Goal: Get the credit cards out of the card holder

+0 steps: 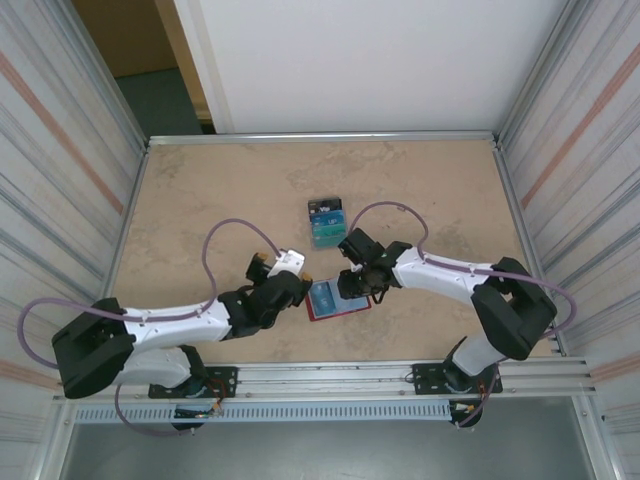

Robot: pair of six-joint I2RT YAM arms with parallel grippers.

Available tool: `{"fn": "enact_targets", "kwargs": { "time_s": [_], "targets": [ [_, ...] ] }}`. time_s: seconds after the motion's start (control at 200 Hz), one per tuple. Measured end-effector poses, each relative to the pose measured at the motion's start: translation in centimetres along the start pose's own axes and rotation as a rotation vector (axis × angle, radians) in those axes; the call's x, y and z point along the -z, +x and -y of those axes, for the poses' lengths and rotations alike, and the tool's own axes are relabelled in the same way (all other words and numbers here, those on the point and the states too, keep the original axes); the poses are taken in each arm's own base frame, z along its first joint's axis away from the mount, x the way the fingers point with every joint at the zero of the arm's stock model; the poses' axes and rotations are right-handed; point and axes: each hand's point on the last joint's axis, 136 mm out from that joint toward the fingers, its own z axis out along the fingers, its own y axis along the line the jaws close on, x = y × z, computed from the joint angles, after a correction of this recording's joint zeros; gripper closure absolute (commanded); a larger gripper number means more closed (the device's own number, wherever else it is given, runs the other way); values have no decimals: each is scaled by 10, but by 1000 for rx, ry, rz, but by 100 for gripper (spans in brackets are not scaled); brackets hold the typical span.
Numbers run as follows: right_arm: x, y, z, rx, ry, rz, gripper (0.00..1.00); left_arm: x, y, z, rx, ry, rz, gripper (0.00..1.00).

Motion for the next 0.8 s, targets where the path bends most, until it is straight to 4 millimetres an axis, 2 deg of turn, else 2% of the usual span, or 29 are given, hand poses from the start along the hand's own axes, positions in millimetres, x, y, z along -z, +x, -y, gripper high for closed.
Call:
{"fn": "enact_targets", "kwargs": {
  "time_s": [0.346, 0.586, 0.802],
  "targets": [
    [40, -17, 26, -115, 49, 118, 66, -2, 15, 15, -12, 27, -51, 1],
    [44, -18, 2, -153, -96, 115, 70, -8, 27, 27, 9, 65, -91, 1],
    [30, -15, -19, -175, -207, 57, 75, -13, 41, 33, -7, 76, -134, 1]
  ]
}}
